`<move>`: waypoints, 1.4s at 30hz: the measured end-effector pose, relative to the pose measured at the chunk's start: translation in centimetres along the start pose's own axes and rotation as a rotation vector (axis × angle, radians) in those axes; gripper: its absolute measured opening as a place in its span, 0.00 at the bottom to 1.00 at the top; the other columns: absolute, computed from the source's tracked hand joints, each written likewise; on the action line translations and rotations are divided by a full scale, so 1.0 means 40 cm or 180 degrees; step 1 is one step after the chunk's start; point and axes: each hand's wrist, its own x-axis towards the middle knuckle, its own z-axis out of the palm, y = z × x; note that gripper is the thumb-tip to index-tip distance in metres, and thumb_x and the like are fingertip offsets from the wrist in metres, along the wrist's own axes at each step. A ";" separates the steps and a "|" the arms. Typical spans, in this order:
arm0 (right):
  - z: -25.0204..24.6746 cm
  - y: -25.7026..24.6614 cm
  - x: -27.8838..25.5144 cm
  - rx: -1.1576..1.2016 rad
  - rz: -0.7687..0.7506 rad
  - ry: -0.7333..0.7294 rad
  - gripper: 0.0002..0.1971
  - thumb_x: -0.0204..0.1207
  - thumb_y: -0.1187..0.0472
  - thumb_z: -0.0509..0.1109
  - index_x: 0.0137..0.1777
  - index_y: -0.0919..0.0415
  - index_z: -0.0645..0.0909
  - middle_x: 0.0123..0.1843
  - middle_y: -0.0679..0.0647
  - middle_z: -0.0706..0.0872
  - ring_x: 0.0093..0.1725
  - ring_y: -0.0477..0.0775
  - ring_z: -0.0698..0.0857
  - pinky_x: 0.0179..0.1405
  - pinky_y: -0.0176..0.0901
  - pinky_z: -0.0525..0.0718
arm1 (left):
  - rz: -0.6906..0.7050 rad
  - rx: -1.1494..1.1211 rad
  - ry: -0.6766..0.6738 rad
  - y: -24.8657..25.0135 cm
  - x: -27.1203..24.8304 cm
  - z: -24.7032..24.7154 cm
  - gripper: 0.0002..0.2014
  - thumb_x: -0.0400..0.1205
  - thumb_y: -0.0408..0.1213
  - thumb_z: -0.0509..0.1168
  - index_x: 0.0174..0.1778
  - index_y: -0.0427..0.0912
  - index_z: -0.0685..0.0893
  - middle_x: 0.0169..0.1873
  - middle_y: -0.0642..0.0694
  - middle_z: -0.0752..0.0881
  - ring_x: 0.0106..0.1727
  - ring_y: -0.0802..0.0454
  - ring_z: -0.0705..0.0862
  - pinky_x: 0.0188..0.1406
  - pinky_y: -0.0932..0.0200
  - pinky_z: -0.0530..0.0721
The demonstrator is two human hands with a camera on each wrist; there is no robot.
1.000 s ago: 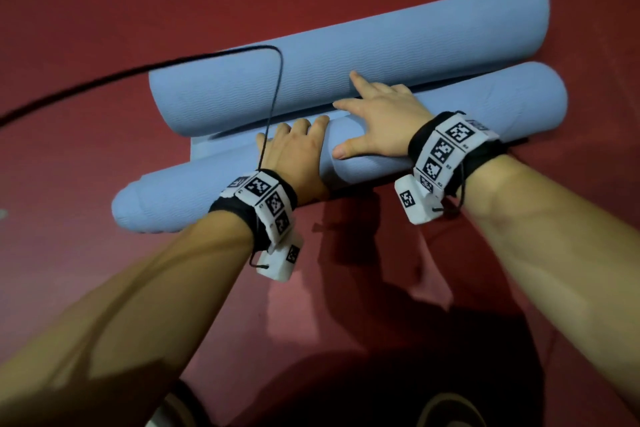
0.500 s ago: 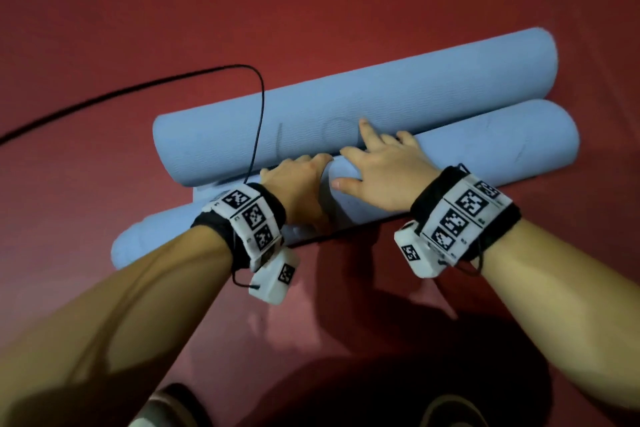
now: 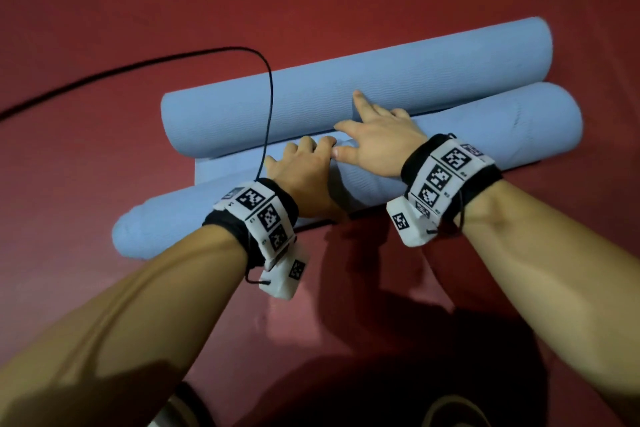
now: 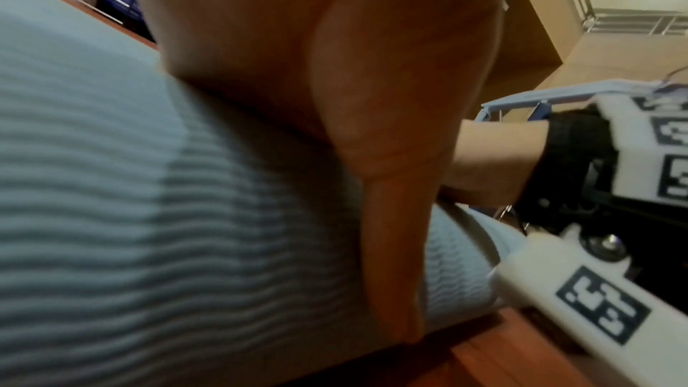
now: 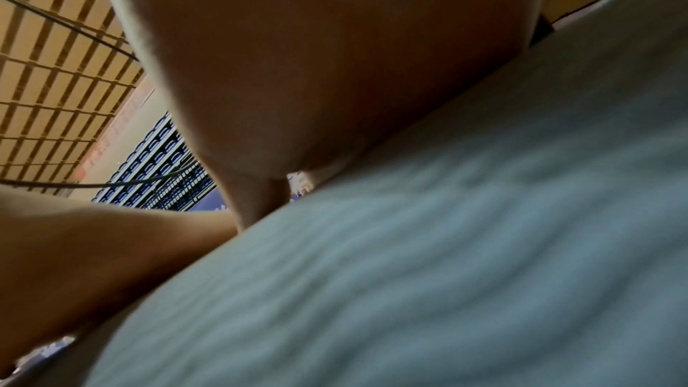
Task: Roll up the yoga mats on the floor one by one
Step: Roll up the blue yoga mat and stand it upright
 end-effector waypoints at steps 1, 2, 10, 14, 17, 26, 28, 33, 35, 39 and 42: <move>-0.001 0.001 0.003 0.0025 -0.0010 0.0008 0.32 0.82 0.31 0.52 0.83 0.43 0.64 0.89 0.61 0.41 0.87 0.60 0.54 0.80 0.63 0.56 | -0.0013 -0.0011 0.0045 0.000 0.003 0.001 0.63 0.56 0.64 0.84 0.83 0.55 0.56 0.74 0.47 0.69 0.76 0.41 0.70 0.70 0.28 0.71; -0.004 0.000 0.004 0.0083 -0.0019 0.0034 0.33 0.82 0.32 0.53 0.83 0.45 0.63 0.89 0.61 0.41 0.87 0.60 0.54 0.81 0.63 0.56 | -0.0020 -0.0033 0.0072 -0.001 0.007 0.000 0.63 0.56 0.64 0.84 0.83 0.55 0.57 0.73 0.48 0.70 0.75 0.41 0.70 0.70 0.29 0.71; 0.005 -0.011 -0.006 0.0251 0.0335 0.0791 0.34 0.77 0.30 0.61 0.68 0.58 0.78 0.69 0.62 0.72 0.68 0.67 0.76 0.68 0.59 0.72 | -0.0090 -0.0175 0.0007 -0.012 0.037 -0.028 0.54 0.56 0.61 0.85 0.76 0.54 0.65 0.70 0.49 0.76 0.73 0.41 0.74 0.67 0.33 0.74; 0.028 -0.020 -0.008 -0.0116 0.0490 0.0813 0.31 0.83 0.31 0.51 0.66 0.54 0.81 0.69 0.60 0.77 0.70 0.64 0.75 0.71 0.59 0.67 | -0.0053 -0.0241 -0.0068 -0.019 0.051 -0.038 0.52 0.57 0.60 0.85 0.74 0.52 0.66 0.67 0.48 0.77 0.71 0.41 0.76 0.67 0.35 0.75; 0.031 -0.008 -0.006 -0.0191 0.0291 0.0734 0.30 0.84 0.34 0.48 0.76 0.47 0.75 0.84 0.62 0.64 0.81 0.62 0.66 0.80 0.62 0.59 | 0.0018 -0.0300 0.0003 -0.026 0.055 -0.037 0.54 0.57 0.58 0.85 0.78 0.54 0.67 0.69 0.49 0.75 0.72 0.43 0.73 0.66 0.38 0.73; -0.017 0.020 0.043 0.0016 0.0089 0.0129 0.32 0.84 0.32 0.45 0.84 0.42 0.62 0.89 0.62 0.43 0.87 0.60 0.52 0.82 0.65 0.55 | 0.0016 -0.0146 0.0582 -0.013 0.025 -0.019 0.48 0.65 0.62 0.79 0.79 0.52 0.66 0.71 0.49 0.77 0.73 0.40 0.70 0.68 0.32 0.70; -0.023 0.019 0.049 0.0025 0.0059 0.0083 0.30 0.85 0.34 0.45 0.84 0.42 0.61 0.89 0.61 0.41 0.87 0.61 0.51 0.82 0.66 0.54 | 0.0091 0.0021 0.0707 -0.015 0.013 0.012 0.54 0.62 0.65 0.79 0.81 0.51 0.63 0.76 0.49 0.73 0.76 0.40 0.70 0.70 0.29 0.70; -0.040 0.020 0.062 0.0085 0.0090 0.0169 0.27 0.87 0.39 0.50 0.82 0.47 0.66 0.89 0.62 0.45 0.86 0.64 0.54 0.81 0.66 0.56 | 0.0104 0.0275 0.0868 -0.026 0.035 0.031 0.62 0.54 0.67 0.81 0.83 0.52 0.60 0.73 0.45 0.71 0.71 0.37 0.73 0.68 0.32 0.72; -0.037 0.015 0.052 0.0076 0.0227 0.0505 0.24 0.88 0.42 0.53 0.78 0.52 0.72 0.89 0.59 0.50 0.84 0.62 0.59 0.79 0.65 0.61 | 0.0098 0.0200 0.0769 -0.031 0.048 0.016 0.61 0.54 0.66 0.81 0.82 0.55 0.59 0.72 0.46 0.73 0.72 0.37 0.73 0.70 0.31 0.72; 0.007 0.009 0.011 -0.0091 0.0428 0.1023 0.23 0.86 0.42 0.55 0.73 0.53 0.76 0.87 0.55 0.58 0.79 0.63 0.68 0.80 0.64 0.59 | 0.0048 0.0230 0.0465 -0.040 0.075 -0.029 0.60 0.53 0.66 0.82 0.80 0.55 0.62 0.69 0.45 0.76 0.71 0.37 0.75 0.66 0.32 0.73; 0.041 0.019 0.002 -0.0095 0.0284 0.1157 0.28 0.86 0.39 0.50 0.78 0.51 0.74 0.87 0.56 0.61 0.82 0.60 0.65 0.83 0.62 0.52 | 0.0024 0.0156 0.0276 -0.042 0.088 -0.055 0.58 0.55 0.64 0.83 0.79 0.54 0.63 0.68 0.44 0.77 0.69 0.36 0.77 0.65 0.33 0.73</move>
